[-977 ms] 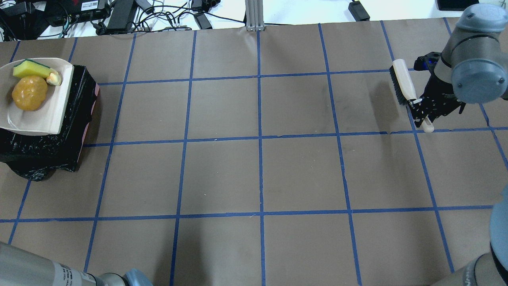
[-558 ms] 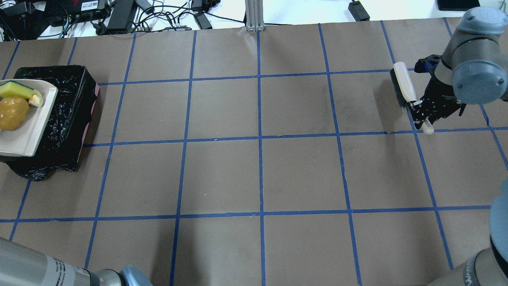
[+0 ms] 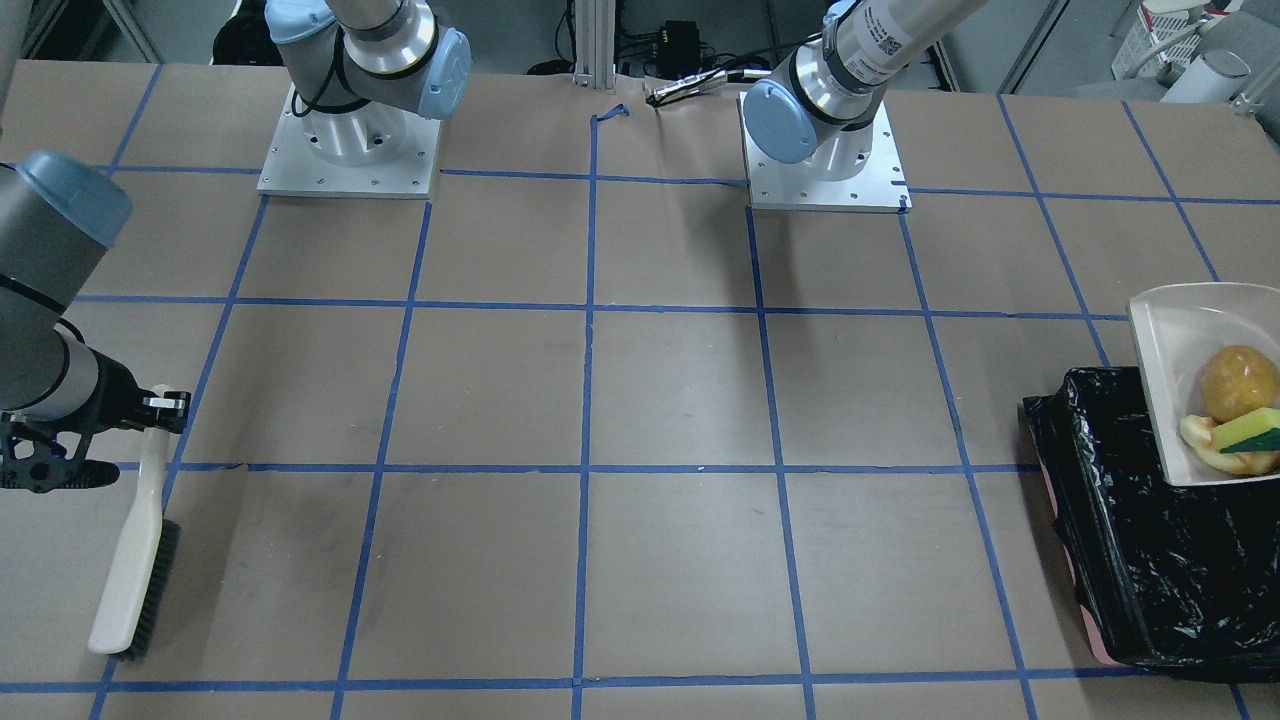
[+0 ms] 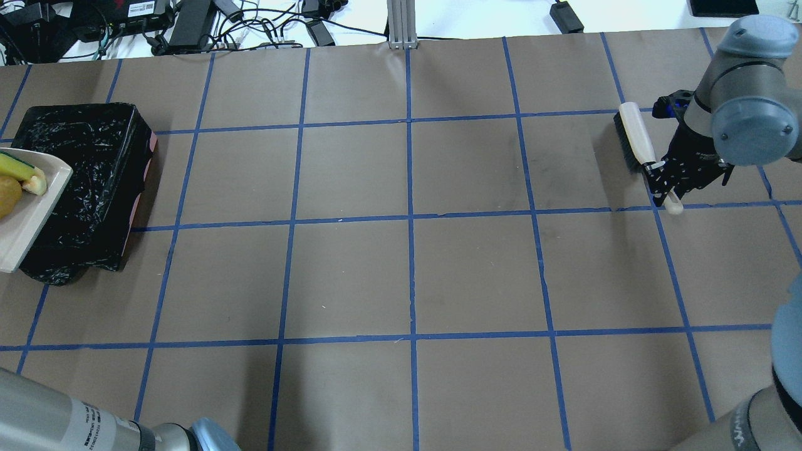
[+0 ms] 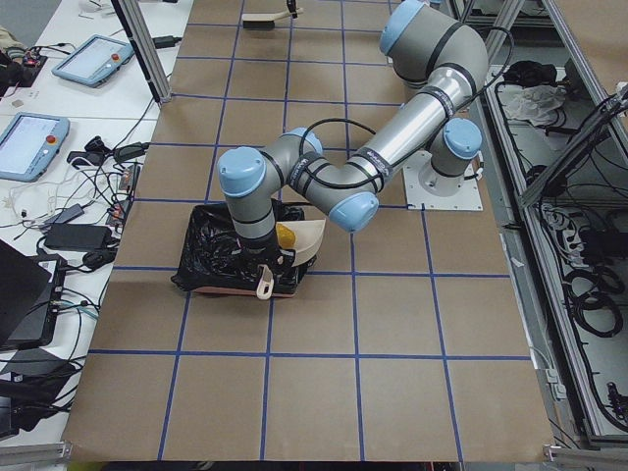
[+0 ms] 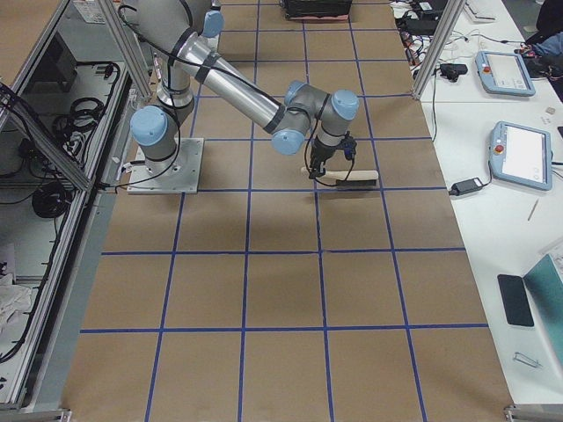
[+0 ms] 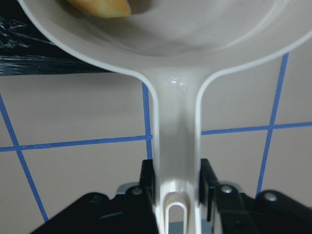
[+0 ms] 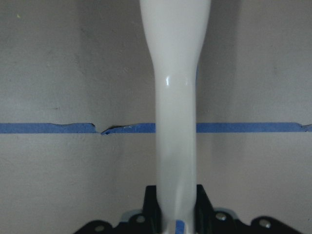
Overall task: Sweep and dump trash into bin
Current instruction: 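Tip the dustpan over the black bin with the left gripper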
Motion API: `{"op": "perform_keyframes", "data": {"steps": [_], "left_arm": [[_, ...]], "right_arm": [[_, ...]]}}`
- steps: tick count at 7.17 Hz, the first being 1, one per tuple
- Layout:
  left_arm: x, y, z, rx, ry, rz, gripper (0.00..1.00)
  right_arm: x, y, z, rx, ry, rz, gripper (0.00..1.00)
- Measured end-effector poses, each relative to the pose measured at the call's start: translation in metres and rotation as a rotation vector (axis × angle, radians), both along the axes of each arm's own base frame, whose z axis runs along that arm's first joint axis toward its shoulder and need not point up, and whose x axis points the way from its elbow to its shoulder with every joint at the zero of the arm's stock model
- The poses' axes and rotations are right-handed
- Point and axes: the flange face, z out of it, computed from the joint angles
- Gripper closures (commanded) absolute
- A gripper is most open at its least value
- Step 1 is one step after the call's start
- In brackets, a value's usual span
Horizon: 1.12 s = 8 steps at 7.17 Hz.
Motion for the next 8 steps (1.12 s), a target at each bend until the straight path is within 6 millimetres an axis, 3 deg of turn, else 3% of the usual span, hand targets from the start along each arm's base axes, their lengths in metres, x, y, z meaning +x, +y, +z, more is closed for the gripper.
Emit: {"op": "perform_keyframes", "data": {"steps": [2, 3, 4, 7, 8], "left_arm": [[-0.011, -0.011, 0.006, 0.041, -0.073, -0.046, 1.00], [-0.018, -0.018, 0.011, 0.052, -0.108, -0.064, 1.00], [-0.022, -0.023, 0.014, 0.054, -0.132, -0.074, 1.00], [-0.032, -0.037, 0.018, 0.068, -0.214, -0.113, 1.00], [-0.038, -0.042, 0.019, 0.074, -0.248, -0.121, 1.00]], "right_arm": [[0.000, 0.000, -0.001, 0.005, -0.001, 0.004, 0.96], [0.000, 0.000, -0.001, 0.006, 0.000, 0.005, 0.80], [0.000, 0.000, -0.001, 0.005, 0.002, 0.005, 0.57], [-0.001, 0.000, -0.002, 0.005, 0.003, 0.002, 0.35], [-0.001, 0.000, -0.002, 0.004, 0.004, 0.001, 0.20]]}}
